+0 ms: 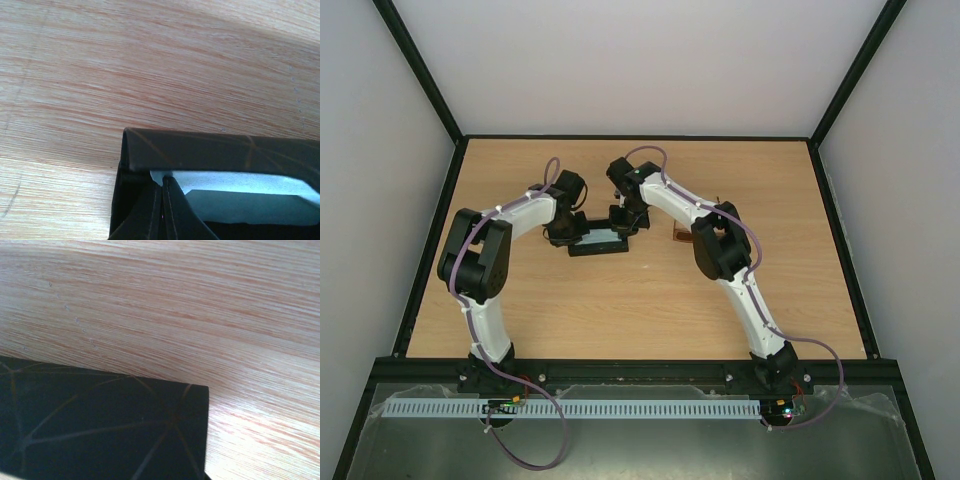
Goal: Organize the sunglasses
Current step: Place the glasses cleaning cloth in the sunglasses case.
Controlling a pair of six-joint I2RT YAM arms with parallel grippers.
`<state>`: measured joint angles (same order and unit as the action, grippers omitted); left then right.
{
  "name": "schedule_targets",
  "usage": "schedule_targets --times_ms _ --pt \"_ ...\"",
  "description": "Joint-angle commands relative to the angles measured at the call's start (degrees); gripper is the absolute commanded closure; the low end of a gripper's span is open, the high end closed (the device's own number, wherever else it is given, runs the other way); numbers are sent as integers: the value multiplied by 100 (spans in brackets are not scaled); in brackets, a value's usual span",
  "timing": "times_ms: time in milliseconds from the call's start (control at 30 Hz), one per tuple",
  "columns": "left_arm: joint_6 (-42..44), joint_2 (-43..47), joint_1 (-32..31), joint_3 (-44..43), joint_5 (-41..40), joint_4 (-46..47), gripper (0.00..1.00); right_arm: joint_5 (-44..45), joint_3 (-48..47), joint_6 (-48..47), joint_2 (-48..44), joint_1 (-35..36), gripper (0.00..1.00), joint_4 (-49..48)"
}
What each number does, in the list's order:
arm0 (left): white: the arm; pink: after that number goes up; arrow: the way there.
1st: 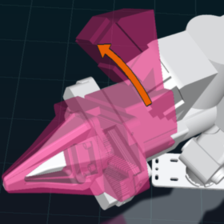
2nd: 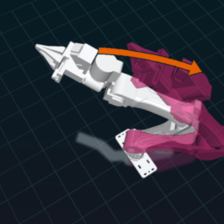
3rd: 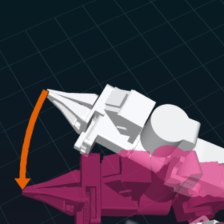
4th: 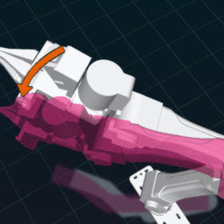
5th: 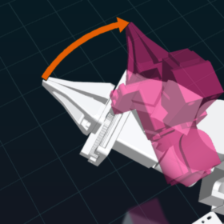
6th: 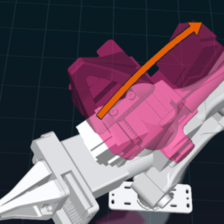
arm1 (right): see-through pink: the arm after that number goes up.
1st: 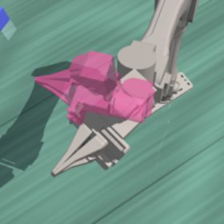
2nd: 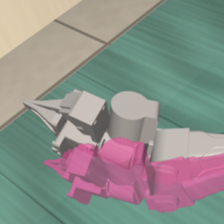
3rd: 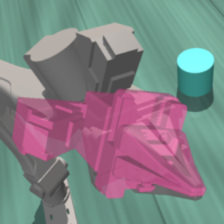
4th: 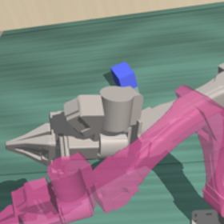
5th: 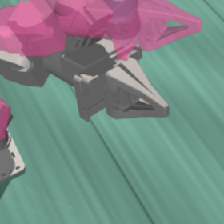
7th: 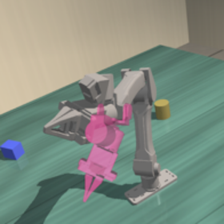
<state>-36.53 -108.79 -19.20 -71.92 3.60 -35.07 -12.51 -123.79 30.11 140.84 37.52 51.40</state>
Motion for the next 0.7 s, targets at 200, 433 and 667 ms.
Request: schedule_targets --times_ms 200,433,667 --pt "37 91 56 54 -151 -250 98 60 97 -70 -242 -8 99 380" --pt "69 134 54 19 -166 -300 92 60 65 -75 -231 -8 99 377" --pt "12 214 50 -9 -177 -346 77 92 50 -99 -312 -8 89 356"
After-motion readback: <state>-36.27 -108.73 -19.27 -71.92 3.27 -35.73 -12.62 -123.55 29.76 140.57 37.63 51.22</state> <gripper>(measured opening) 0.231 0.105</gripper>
